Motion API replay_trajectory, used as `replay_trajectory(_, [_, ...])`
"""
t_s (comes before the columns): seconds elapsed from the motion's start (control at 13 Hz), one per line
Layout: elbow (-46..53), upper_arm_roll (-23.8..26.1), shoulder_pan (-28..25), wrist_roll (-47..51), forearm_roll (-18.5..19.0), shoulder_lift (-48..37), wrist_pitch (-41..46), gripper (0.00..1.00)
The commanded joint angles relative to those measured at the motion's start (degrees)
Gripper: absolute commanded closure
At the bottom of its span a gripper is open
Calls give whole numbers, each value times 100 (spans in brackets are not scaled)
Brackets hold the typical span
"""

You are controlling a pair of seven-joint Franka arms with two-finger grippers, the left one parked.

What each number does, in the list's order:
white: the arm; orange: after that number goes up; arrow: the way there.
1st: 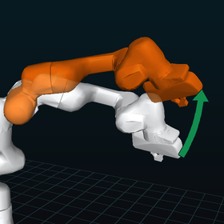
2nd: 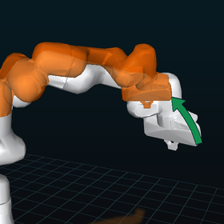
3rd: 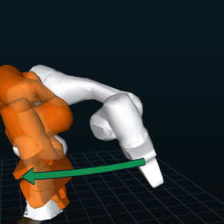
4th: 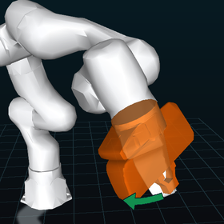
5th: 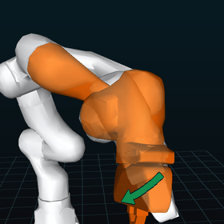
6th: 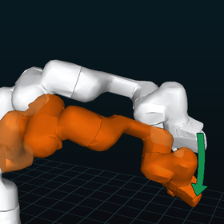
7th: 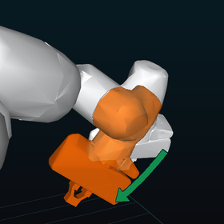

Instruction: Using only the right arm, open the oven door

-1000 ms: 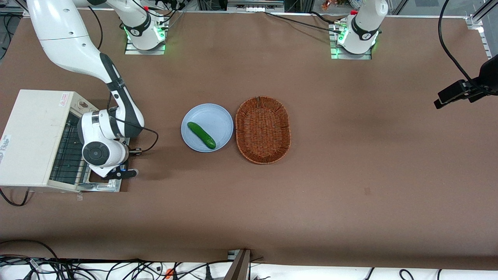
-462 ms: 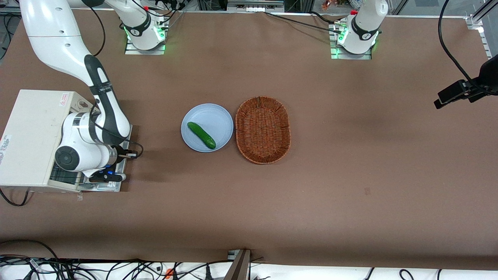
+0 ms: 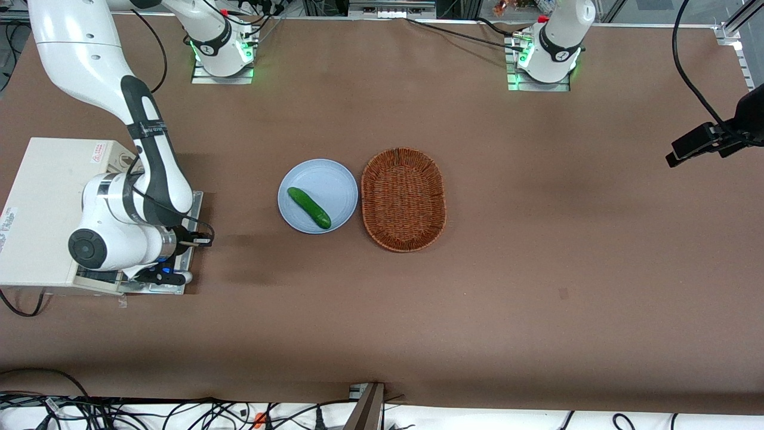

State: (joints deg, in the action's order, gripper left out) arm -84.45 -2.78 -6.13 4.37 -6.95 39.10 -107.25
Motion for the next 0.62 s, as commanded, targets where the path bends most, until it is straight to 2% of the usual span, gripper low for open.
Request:
replay_trajectory(0.0, [226, -29, 33, -497, -26, -437, 502, 100])
replay_trajectory(0.15, [262, -38, 33, -577, 0, -876, 888, 100])
replay_trajectory(0.31, [271, -47, 24, -569, 18, -1385, 1398, 81])
replay_trajectory(0.54, [271, -64, 42, -577, 333, -2045, 2031, 52])
